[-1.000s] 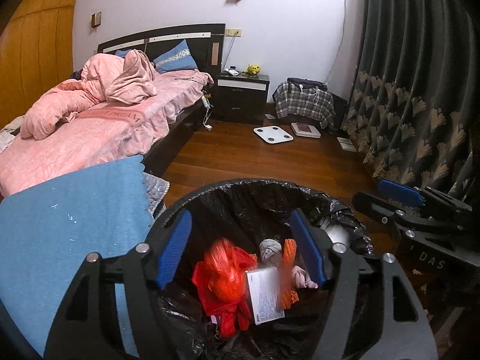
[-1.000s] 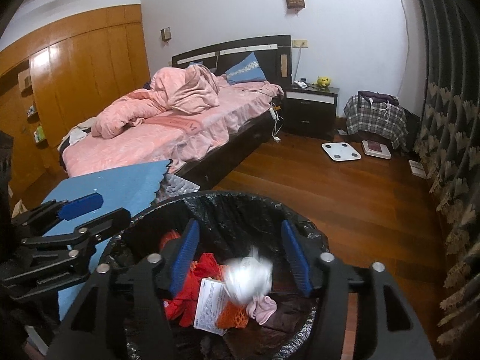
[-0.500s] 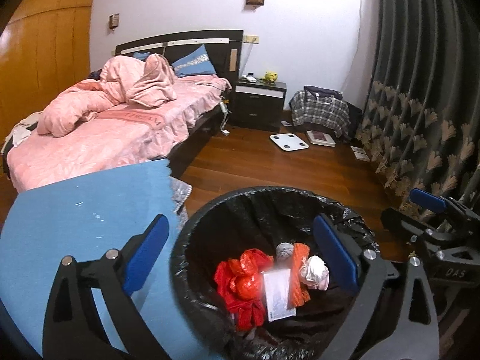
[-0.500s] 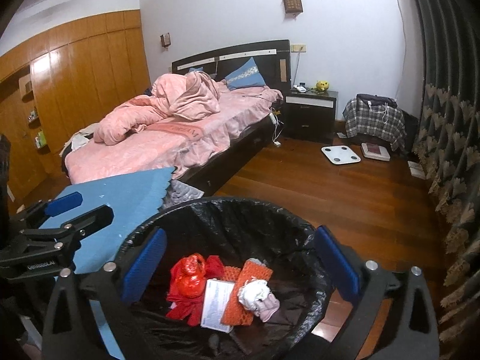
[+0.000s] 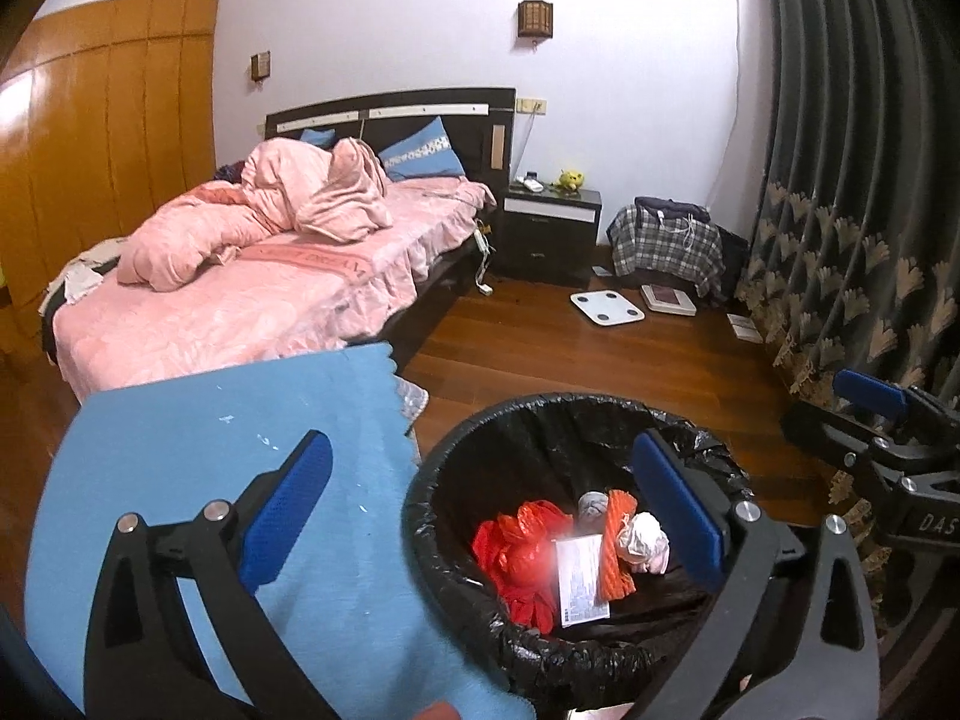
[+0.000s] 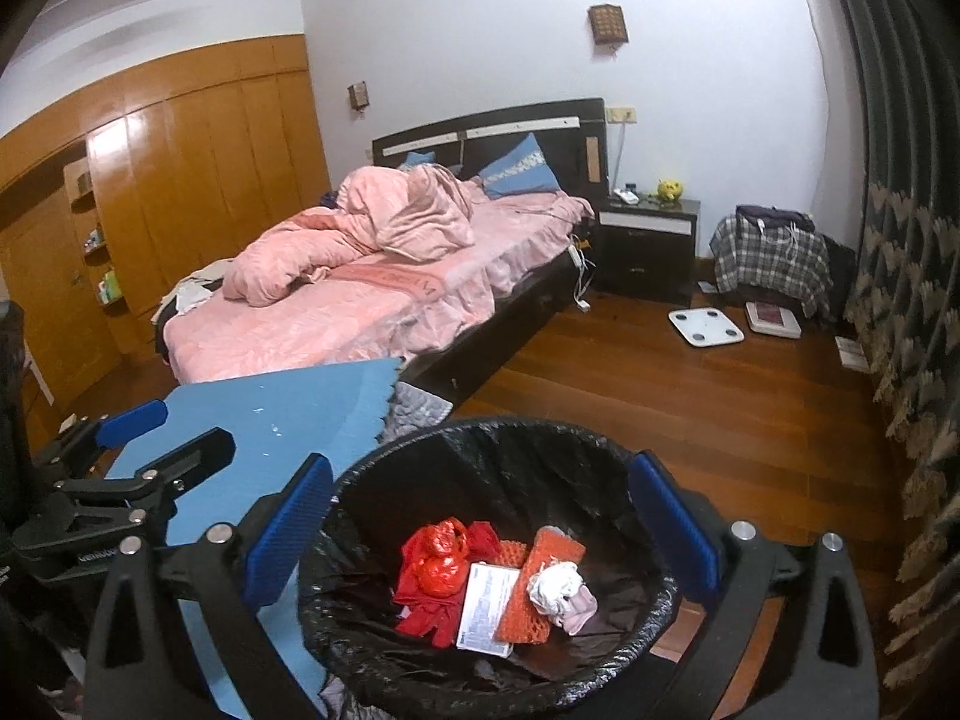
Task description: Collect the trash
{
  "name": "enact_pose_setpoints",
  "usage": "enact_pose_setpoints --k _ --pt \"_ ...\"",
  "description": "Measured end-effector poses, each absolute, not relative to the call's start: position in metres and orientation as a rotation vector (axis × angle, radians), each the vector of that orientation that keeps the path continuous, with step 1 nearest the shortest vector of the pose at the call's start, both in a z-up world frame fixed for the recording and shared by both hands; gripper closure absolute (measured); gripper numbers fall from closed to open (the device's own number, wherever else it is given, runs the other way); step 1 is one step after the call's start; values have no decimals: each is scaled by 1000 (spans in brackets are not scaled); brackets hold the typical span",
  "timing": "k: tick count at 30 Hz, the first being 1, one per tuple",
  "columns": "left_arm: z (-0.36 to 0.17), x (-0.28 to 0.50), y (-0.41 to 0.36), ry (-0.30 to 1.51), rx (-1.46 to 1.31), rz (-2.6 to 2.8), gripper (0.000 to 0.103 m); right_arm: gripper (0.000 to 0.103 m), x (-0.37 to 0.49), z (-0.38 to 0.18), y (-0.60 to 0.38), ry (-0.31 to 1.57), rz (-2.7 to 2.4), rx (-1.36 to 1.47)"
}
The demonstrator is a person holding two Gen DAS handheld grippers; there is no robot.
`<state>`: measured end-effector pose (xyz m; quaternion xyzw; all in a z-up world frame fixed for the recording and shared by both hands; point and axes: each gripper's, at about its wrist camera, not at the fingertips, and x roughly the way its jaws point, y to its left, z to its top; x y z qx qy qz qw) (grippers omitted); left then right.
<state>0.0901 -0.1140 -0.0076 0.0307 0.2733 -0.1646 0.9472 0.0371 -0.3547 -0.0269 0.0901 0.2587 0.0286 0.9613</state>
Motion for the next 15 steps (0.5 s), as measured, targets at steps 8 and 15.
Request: enact_pose_setpoints --k 8,15 --pt "13 68 -104 521 57 -331 6 6 25 -7 -343 498 73 156" --pt "21 56 -98 497 59 -322 5 6 18 0 -336 488 85 138"
